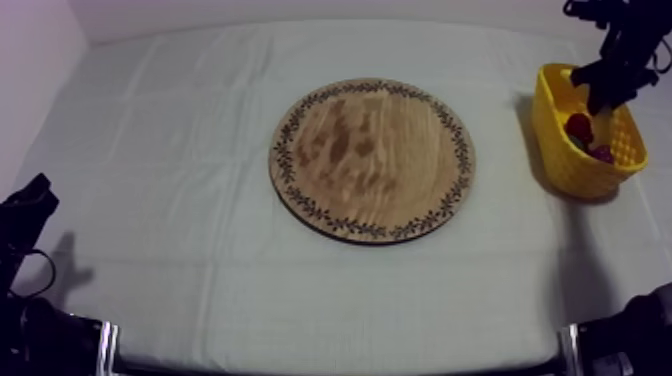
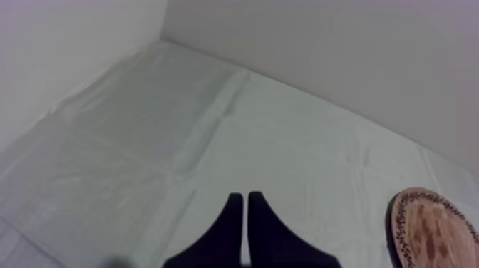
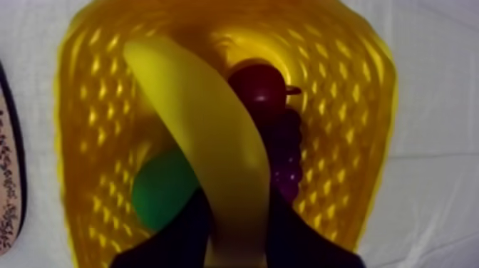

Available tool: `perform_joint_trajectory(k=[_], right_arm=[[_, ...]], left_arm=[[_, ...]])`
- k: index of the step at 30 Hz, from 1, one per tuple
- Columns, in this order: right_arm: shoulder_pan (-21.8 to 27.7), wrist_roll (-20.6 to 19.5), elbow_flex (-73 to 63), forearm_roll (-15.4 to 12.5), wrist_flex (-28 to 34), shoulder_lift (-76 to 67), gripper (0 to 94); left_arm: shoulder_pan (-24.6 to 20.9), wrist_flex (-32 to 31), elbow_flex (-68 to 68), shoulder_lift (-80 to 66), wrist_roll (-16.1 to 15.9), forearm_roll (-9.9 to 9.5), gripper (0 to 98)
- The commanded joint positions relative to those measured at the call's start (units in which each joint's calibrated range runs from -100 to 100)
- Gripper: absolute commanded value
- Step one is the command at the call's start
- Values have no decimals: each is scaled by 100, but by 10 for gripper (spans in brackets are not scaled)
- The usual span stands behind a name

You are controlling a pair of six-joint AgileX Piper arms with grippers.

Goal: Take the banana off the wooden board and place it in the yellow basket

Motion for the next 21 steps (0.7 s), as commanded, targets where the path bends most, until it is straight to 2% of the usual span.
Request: perform_joint_trajectory(k=[1,3,8,11,16,21], right_arm=[[-8,-41,15,18,-122,228,213],[-17,-36,8,21,-200,353,268],[-36,47,28,14,-263,492,549],[-40,50,51,17,-276,508,658],[-18,36,68,18,-282,483,751],[36,45,82,6,-297,369,770]], left_arm=[[1,0,3,0,1,3,1],[1,0,3,0,1,3,1],[1,0,3,0,1,3,1],[1,0,3,0,1,3,1],[1,0,3,0,1,3,1],[1,0,3,0,1,3,1]])
